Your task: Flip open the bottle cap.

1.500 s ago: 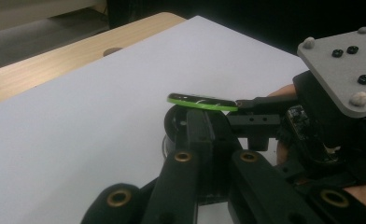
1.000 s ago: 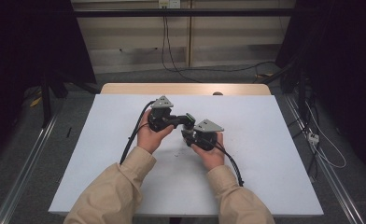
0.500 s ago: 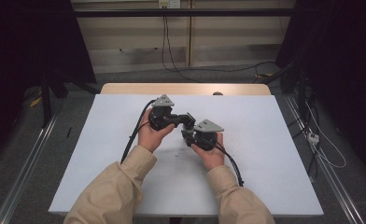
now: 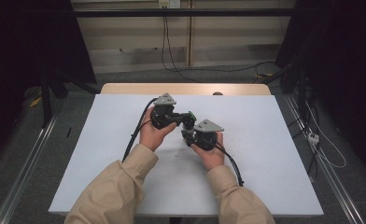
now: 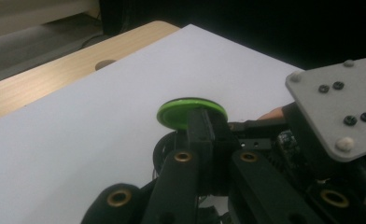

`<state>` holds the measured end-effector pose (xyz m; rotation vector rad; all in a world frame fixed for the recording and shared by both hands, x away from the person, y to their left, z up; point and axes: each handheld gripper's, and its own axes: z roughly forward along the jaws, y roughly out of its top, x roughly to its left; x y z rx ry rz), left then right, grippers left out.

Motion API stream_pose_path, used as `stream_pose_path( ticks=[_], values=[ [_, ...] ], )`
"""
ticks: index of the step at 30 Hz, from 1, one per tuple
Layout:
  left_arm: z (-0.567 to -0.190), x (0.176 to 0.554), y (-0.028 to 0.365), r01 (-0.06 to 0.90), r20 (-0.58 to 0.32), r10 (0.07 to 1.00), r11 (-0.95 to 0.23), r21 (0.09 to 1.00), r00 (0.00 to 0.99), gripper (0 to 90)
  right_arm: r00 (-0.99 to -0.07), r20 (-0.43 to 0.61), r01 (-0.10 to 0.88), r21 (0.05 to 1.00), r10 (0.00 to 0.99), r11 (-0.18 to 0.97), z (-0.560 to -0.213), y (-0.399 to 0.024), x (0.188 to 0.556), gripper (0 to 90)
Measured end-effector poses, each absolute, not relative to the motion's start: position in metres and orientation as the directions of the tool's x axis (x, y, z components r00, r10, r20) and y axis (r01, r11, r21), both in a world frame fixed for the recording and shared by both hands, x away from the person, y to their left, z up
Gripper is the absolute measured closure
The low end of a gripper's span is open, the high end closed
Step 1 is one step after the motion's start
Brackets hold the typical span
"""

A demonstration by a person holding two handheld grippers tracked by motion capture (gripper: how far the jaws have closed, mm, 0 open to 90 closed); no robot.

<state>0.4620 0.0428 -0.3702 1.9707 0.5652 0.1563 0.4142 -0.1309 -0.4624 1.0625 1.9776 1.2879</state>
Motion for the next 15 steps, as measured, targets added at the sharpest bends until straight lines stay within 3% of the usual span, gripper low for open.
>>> stream_pose_path(
  ticks=[15],
  values=[
    [-0.3689, 0.4622, 0.0411, 0.323, -0.14, 0.455, -0.353, 0.878, 0.879, 90.0, -0.538, -0.026, 0.32, 0.919, 0.842, 0.233, -0.4624, -0.1306, 0.4139, 53.7]
  ],
)
